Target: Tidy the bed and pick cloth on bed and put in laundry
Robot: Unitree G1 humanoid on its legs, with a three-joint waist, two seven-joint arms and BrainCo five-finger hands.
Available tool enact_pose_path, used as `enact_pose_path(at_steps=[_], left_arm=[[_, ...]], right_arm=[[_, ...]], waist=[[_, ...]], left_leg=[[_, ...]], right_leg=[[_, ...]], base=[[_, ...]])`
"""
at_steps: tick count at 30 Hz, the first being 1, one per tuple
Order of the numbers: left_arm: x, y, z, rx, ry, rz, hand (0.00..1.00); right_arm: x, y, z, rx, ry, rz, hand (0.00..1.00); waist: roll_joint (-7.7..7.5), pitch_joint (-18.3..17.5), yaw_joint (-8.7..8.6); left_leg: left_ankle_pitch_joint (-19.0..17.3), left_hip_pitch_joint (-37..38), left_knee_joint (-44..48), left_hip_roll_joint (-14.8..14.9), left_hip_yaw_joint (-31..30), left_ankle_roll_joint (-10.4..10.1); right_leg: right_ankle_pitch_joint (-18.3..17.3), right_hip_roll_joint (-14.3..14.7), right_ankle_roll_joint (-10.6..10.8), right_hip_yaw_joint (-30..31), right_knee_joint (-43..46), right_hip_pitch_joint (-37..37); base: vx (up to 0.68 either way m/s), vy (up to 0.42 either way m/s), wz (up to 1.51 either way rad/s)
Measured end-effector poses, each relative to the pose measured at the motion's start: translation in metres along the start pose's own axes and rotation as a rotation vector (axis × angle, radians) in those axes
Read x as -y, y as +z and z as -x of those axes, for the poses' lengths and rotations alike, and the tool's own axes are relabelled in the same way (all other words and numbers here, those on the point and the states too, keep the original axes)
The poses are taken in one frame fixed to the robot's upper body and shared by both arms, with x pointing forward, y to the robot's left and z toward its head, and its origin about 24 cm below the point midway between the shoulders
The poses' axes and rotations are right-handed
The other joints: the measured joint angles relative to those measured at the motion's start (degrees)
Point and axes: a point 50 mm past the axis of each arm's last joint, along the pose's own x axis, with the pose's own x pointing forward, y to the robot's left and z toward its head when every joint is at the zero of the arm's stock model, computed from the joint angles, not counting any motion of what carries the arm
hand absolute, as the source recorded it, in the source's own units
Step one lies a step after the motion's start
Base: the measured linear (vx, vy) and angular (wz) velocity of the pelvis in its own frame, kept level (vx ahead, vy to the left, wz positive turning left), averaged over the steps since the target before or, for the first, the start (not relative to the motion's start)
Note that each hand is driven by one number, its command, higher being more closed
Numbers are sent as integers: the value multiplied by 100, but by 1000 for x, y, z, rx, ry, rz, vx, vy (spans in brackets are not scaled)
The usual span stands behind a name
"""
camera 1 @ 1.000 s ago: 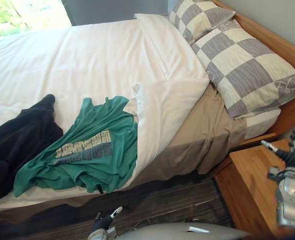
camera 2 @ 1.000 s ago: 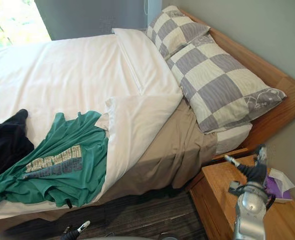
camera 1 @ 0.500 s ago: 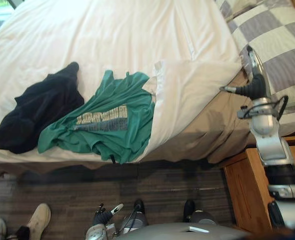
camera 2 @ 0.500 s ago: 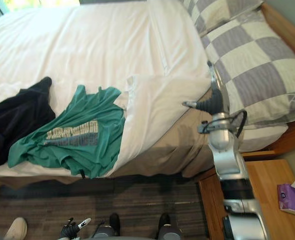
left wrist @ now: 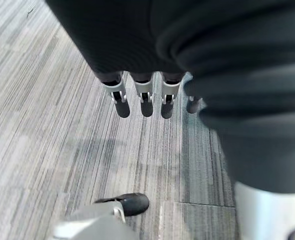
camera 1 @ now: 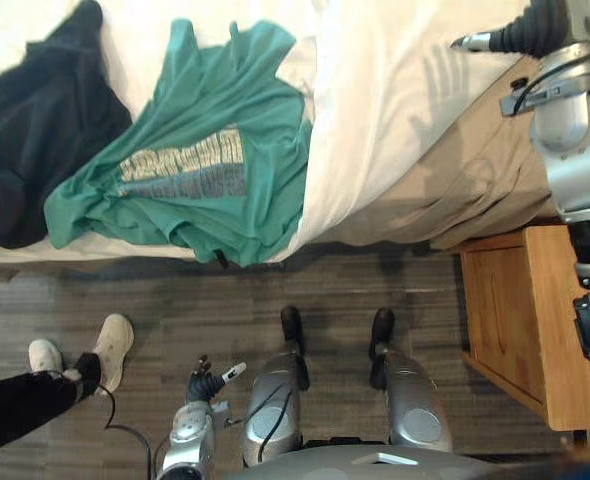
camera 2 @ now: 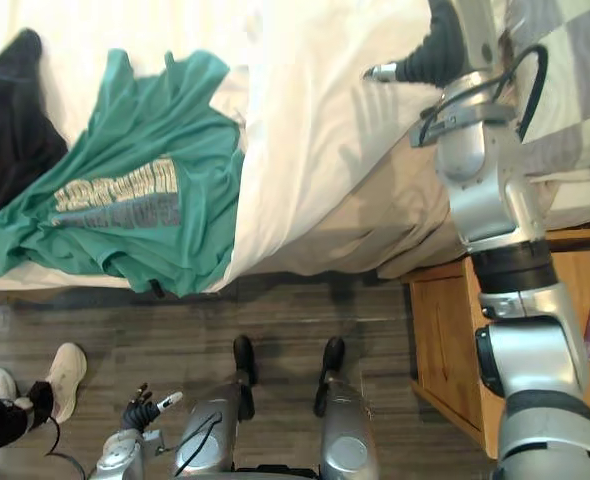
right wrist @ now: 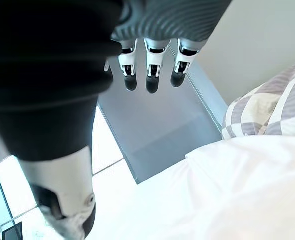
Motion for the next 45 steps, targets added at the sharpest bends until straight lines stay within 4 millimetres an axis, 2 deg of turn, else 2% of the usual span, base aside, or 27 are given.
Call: enact_pose_path(at_steps=[3,8,10,14,18,21,25,26,31,38,43,45], left_arm=[[2,16,-6,41,-4,2,0],[9,28,-10,82,-21,12,0],[16,35,-12,105,-39,12,0],[23,47,-14,140,-65,25,0],[33,60,-15,194,-103,14,0],[35,63,-15,201,-110,10,0],[44,68,-15,215,-141,13,0],[46,70,-15,217,-148,18,0],[54,85,-15,270,-181,38,0],[60,94,-12,309,-210,72,0],[68,93,-9,305,-228,89,0],[69,88,-8,292,-230,92,0]], right_arm=[[6,5,-14,22,-15,27,0],[10,2,-22,8,-17,62,0],[17,3,-29,8,-39,70,0],[17,9,-40,24,-32,96,0],[19,-10,-42,-46,-1,156,0],[22,-13,-46,-59,3,176,0],[23,-25,-45,-115,9,177,0],[23,-26,-45,-124,5,162,100],[34,-29,-47,-135,-24,129,100],[23,-36,-40,-159,49,124,100],[1,-43,-17,-167,118,95,100],[-14,-50,3,-202,142,41,100]], waist=[[24,15,119],[55,39,265],[138,89,265],[153,107,336],[215,196,440],[235,206,466],[276,225,585],[289,231,599],[319,243,599],[318,239,572],[298,227,548],[252,204,454]], left_leg=[[31,-344,83,-10,-9,41],[98,-546,74,-37,-59,71],[152,-633,51,-57,-157,75],[328,-803,-139,-100,-205,78],[564,-853,-456,-140,-314,76],[697,-1006,-604,-151,-330,76],[903,-1036,-872,-180,-329,70],[950,-1035,-940,-191,-329,72],[1191,-1210,-1195,-255,-327,78],[1211,-1075,-1202,-276,-214,63],[1219,-804,-1203,-285,-11,73],[1206,-559,-1203,-285,17,60]], right_leg=[[-14,-24,-26,52,156,-373],[-10,-44,-33,48,203,-560],[-10,-62,-33,-35,202,-585],[20,-79,-76,-46,221,-848],[36,-90,-97,-83,219,-978],[46,-96,-108,-81,235,-1183],[56,-126,-111,-83,316,-1381],[55,-139,-110,-83,344,-1426],[-62,-273,-102,-80,766,-1886],[-240,-432,-123,-11,1228,-1986],[-242,-449,-123,112,1285,-1824],[-272,-445,-99,109,1261,-1559]], base=[[-63,10,2],[-17,11,6],[-9,14,20],[-14,7,8],[0,-1,14],[-9,4,11],[0,0,0],[0,0,0],[-33,-10,7],[-38,-36,0],[2,-26,-11],[30,-28,-1]])
